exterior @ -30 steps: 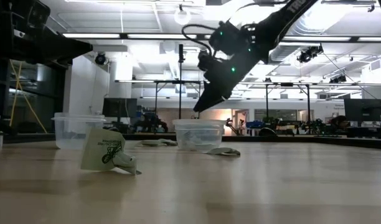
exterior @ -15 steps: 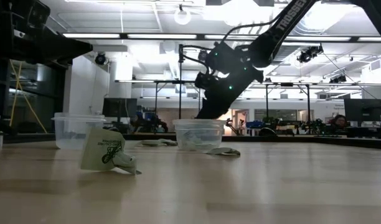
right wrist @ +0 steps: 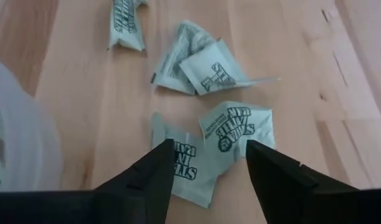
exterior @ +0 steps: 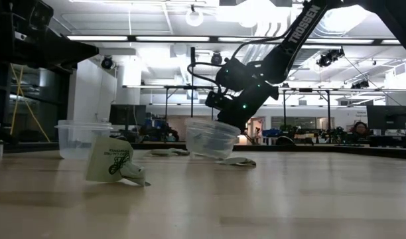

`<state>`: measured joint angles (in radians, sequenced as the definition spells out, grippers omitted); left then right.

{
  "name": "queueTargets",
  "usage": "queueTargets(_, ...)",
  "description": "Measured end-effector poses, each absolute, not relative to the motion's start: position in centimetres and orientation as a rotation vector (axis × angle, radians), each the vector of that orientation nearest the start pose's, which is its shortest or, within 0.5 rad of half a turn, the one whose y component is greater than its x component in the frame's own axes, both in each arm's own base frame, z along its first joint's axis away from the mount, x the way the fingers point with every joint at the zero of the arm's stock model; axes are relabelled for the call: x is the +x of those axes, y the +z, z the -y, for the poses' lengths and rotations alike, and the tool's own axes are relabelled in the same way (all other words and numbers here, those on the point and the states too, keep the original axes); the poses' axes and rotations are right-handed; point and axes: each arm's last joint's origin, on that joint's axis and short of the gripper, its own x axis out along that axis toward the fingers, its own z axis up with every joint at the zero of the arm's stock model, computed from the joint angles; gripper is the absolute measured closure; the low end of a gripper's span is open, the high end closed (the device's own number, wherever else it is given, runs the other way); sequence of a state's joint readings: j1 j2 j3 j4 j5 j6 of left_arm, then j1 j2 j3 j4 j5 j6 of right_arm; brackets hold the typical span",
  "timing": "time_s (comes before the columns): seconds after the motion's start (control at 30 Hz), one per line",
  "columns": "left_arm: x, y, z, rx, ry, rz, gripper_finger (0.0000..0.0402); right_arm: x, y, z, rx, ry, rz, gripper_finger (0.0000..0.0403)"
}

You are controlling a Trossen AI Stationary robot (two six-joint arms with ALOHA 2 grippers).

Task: Pick and place Stevia / Truvia into bins
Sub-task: Put the white stevia packet into the right transparent container

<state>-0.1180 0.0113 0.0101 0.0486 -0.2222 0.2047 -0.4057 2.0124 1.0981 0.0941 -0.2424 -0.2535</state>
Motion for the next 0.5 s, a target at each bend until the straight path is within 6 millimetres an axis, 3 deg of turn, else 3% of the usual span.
queueTargets(0.5, 9.71, 17.06, 0.51, 0.196, 0.108, 0.036, 0.0323, 36.60, 11.64, 15.16, -0.028, -0.097, -0.793, 0.0379)
